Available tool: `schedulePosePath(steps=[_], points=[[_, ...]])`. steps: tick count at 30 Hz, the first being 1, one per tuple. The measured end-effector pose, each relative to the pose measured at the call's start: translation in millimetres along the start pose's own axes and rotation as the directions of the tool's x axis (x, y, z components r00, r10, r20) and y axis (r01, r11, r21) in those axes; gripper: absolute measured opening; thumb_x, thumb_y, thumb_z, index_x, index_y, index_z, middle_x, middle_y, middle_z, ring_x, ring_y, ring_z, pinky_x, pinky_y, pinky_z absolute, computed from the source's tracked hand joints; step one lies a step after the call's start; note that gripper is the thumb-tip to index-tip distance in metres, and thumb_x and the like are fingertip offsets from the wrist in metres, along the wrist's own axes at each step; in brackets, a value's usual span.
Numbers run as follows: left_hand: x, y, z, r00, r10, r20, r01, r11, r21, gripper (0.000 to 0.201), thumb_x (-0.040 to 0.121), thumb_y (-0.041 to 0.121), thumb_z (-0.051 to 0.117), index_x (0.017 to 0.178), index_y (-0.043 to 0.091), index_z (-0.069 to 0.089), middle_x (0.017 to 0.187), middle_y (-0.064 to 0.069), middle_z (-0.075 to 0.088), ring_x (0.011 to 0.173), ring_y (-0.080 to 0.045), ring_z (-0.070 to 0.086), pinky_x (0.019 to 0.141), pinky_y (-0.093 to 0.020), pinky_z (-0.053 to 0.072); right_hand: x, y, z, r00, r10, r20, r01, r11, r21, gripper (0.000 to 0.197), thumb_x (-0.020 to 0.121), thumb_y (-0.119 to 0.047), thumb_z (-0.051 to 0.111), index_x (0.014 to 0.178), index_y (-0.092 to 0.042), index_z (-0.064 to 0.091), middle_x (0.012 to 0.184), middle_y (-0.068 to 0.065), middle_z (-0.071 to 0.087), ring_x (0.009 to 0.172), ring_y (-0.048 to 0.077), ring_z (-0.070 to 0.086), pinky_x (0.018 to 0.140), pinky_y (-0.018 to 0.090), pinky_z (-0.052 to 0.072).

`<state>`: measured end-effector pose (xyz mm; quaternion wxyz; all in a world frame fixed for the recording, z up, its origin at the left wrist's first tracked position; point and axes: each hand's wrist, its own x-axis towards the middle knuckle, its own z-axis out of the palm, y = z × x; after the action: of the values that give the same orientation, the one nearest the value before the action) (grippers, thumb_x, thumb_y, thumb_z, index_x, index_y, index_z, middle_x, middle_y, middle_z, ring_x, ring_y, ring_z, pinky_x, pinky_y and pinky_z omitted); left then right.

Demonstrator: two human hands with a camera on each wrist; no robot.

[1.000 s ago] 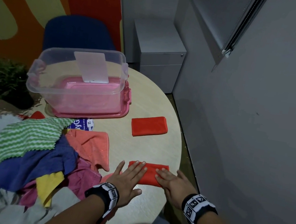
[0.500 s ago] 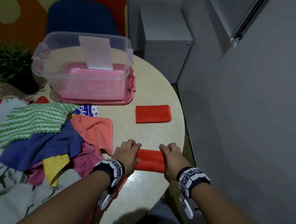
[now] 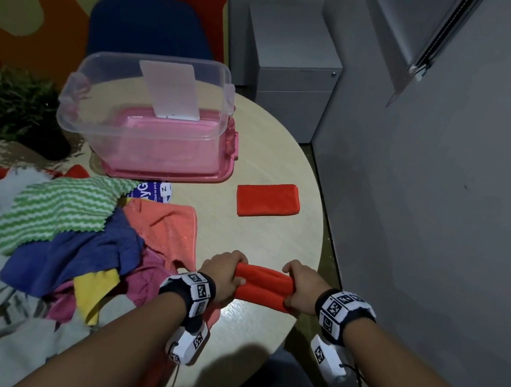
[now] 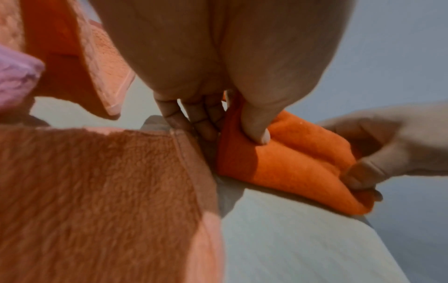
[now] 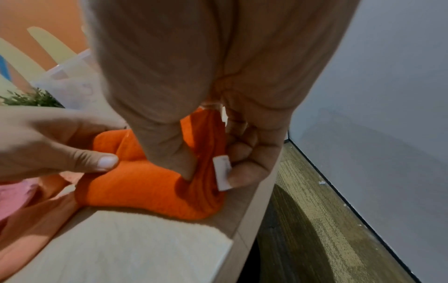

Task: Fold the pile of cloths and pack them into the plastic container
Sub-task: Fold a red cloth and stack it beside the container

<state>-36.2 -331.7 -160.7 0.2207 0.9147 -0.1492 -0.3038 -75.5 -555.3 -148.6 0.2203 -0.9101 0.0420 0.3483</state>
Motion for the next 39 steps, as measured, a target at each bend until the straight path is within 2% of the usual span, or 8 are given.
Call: schedulePosePath(steps=[4,7,11,14,19,27,33,39], points=[[8,4,-20,1.0,0.021,-0.018,-0.023,0.985,-0.17,0.021,0.087,0.027,0.068,0.101,0.029,0.053,0.102,0.003,0.058,0.093,-0.016,0.057,0.078,-0.028,0.043,5,-2,-21,0.998,-0.016,0.069,0.017,1.0,-0.014,0.038,0.074,-0.026,0.078,0.107,-0.015,0.064,0.105,0.004,0.065,0.089,0.019,0.066,0.076,0.031,0.058],[15,10,-37,0.996,-0.016,-0.083,-0.013,0.941,-0.338,0.019,0.087,0.02,0.065,0.093,0.031,0.051,0.093,0.0,0.063,0.084,-0.019,0.061,0.067,-0.026,0.043,11,-3,-44,0.999,-0.051,-0.016,0.052,0.99,0.13,0.03,0.073,-0.025,0.079,0.096,-0.022,0.059,0.103,0.001,0.056,0.085,0.017,0.061,0.066,0.024,0.049],[39,15,-65,0.979,-0.122,-0.161,0.011,0.829,-0.559,0.028,0.09,0.026,0.067,0.111,0.036,0.051,0.1,0.003,0.064,0.093,-0.021,0.063,0.084,-0.037,0.053,22,-6,-83,0.987,-0.084,-0.134,0.141,0.846,0.513,0.032,0.085,-0.022,0.074,0.11,-0.028,0.056,0.104,-0.004,0.065,0.095,0.014,0.064,0.069,0.022,0.048],[59,18,-86,0.953,-0.18,-0.244,-0.006,0.793,-0.609,0.037,0.094,0.025,0.064,0.126,0.03,0.045,0.093,0.01,0.059,0.087,-0.013,0.061,0.071,-0.022,0.046,43,-8,-104,0.967,-0.08,-0.243,0.212,0.782,0.586,0.033,0.094,-0.027,0.067,0.124,-0.021,0.054,0.106,-0.008,0.063,0.093,0.005,0.062,0.066,0.012,0.046],[90,19,-96,0.945,-0.246,-0.217,0.069,0.795,-0.603,0.047,0.096,0.014,0.056,0.138,0.032,0.043,0.109,0.002,0.058,0.11,-0.024,0.058,0.098,-0.035,0.046,86,-4,-106,0.927,0.044,-0.373,0.163,0.848,0.505,0.034,0.099,-0.033,0.056,0.132,-0.022,0.052,0.106,-0.003,0.062,0.091,0.015,0.061,0.071,0.022,0.043],[101,16,-89,0.906,-0.284,-0.316,0.071,0.834,-0.547,0.022,0.097,0.011,0.054,0.109,0.028,0.044,0.095,0.002,0.057,0.089,-0.021,0.058,0.067,-0.027,0.042,112,-6,-99,0.864,0.122,-0.488,0.245,0.745,0.62,0.015,0.091,-0.028,0.068,0.094,-0.028,0.053,0.084,0.001,0.066,0.073,0.018,0.064,0.065,0.033,0.05],[105,14,-84,0.903,-0.25,-0.349,0.056,0.874,-0.482,0.022,0.099,0.019,0.052,0.12,0.027,0.052,0.108,0.0,0.062,0.091,-0.018,0.058,0.079,-0.026,0.04,115,-3,-99,0.863,0.091,-0.496,0.247,0.781,0.573,0.019,0.09,-0.019,0.068,0.106,-0.028,0.062,0.097,-0.008,0.066,0.091,0.007,0.063,0.077,0.023,0.049],[105,6,-74,0.916,-0.25,-0.313,0.103,0.902,-0.419,0.025,0.096,0.018,0.055,0.118,0.028,0.047,0.112,-0.001,0.063,0.097,-0.02,0.059,0.082,-0.029,0.043,106,-3,-99,0.889,0.087,-0.449,0.174,0.844,0.507,0.015,0.089,-0.018,0.07,0.099,-0.027,0.063,0.08,-0.012,0.06,0.075,-0.002,0.056,0.06,0.012,0.037]])
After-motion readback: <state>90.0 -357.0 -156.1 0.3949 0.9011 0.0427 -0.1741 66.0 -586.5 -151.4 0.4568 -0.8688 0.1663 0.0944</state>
